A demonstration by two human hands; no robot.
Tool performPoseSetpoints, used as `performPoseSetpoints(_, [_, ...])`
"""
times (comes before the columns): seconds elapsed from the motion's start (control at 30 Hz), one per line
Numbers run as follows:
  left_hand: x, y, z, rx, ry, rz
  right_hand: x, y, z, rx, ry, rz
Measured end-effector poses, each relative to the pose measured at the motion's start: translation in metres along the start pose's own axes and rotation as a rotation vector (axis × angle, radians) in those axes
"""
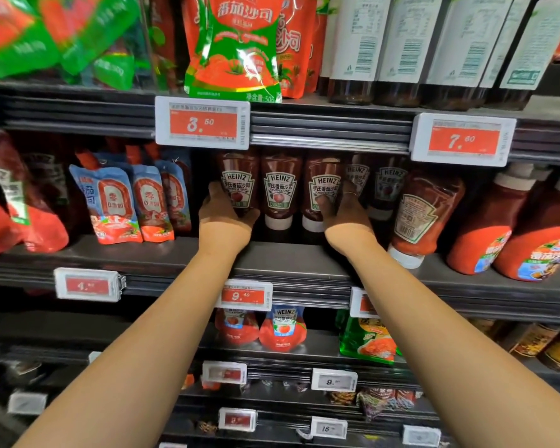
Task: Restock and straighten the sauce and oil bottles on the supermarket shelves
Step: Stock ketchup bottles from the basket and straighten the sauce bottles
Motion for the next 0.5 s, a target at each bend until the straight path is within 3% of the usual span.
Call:
performPoseSetpoints(0.17, [0.009,0.009,0.001,0.003,0.030,0.052,0.011,0.021,-0.002,-0.007,-0.036,-0.017])
performPoseSetpoints(0.33, [0.048,0.059,0.032,-0.331,0.213,0.315,0.055,0.086,0.010,0.134,-0.148,0.017])
performPoseSetpoints(0.4, [0.038,0.086,0.058,-0.432,0.233,0.239,0.081,0.109,0.023,0.159,-0.312,0.104])
performPoseSetpoints(0.5, [-0.010,0.118,0.101,-0.526,0.330,-0.114,0.127,0.132,0.050,0.138,-0.400,0.351])
Point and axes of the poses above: each hand's wrist, its own y-axis away from the middle knuckle, its own x-axis out of the back of the hand, z = x × y, the point moved 9 cm from there along -y, towards the middle knuckle, and after that the axes turned 4 degrees about x, right-handed, at the moved point
